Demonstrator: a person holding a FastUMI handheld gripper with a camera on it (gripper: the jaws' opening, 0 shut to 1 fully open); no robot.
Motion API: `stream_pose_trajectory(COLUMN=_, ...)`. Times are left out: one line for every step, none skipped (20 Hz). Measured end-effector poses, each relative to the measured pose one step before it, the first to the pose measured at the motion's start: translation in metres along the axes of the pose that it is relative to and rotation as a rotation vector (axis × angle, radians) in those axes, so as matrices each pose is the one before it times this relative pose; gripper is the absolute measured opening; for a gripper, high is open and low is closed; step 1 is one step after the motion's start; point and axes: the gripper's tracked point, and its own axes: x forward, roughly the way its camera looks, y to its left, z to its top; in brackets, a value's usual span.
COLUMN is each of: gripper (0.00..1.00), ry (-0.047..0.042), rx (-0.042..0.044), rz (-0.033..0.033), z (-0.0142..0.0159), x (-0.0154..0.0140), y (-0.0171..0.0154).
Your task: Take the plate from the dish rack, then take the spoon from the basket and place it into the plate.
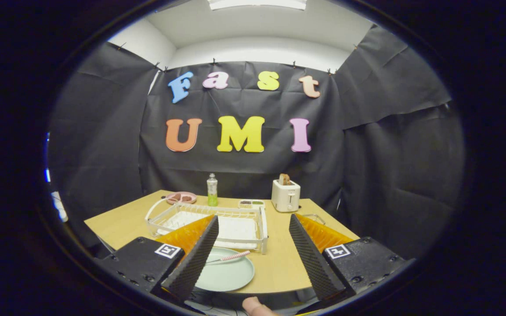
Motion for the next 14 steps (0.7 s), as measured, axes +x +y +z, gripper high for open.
stream_pose_trajectory(gripper=1.0, ry=-0.00528, rx=0.01822, rz=0.01295, z=0.00584, x=-0.00817, y=-0.00387)
stream_pose_trajectory(gripper=1.0, ry=-0.00588, rx=0.01682, rz=0.00808, z=0.00488, x=-0.00672, y=-0.0044)
stream_pose_trajectory(gripper=1.0, ry=-0.00624, rx=0.00936, rz=0.00386, z=0.00473, x=-0.00566, y=-0.00422)
stream_pose_trajectory(gripper=1.0, ry=-0.0043, rx=-0.00506, rz=-0.00019, z=0.00227, x=-0.00399, y=-0.00555)
stream_pose_trajectory(gripper=1.0, ry=-0.00638, rx=-0.01077, rz=-0.00517, z=0.00326, x=-0.003, y=-0.00536)
stream_pose_trajectory(gripper=1.0, ry=-0.0023, rx=-0.01109, rz=-0.0153, z=0.00138, x=-0.00228, y=-0.00711)
stream_pose_trajectory(gripper=1.0, ry=-0.00256, rx=-0.00764, rz=-0.01786, z=0.00186, x=-0.00193, y=-0.00668)
stream_pose_trajectory(gripper=1.0, ry=-0.00885, rx=-0.00292, rz=-0.00935, z=0.0027, x=-0.00089, y=-0.00209)
stream_pose_trajectory(gripper=1.0, ry=-0.00247, rx=-0.00088, rz=-0.00581, z=0.00185, x=-0.0011, y=-0.00103)
stream_pose_trajectory(gripper=1.0, ry=-0.00012, rx=0.00156, rz=-0.00131, z=-0.00132, x=-0.00113, y=-0.00009)
stream_pose_trajectory(gripper=1.0, ry=0.00137, rx=-0.00059, rz=0.00075, z=0.00041, x=-0.00023, y=-0.00011)
stream_pose_trajectory(gripper=1.0, ry=0.00172, rx=-0.00032, rz=-0.00361, z=-0.00128, x=0.00027, y=-0.00146)
stream_pose_trajectory(gripper=1.0, ry=0.00188, rx=0.00002, rz=-0.00793, z=0.00054, x=0.00067, y=-0.00279)
stream_pose_trajectory(gripper=1.0, ry=0.0031, rx=0.00365, rz=-0.00594, z=-0.00076, x=0.00115, y=-0.00125)
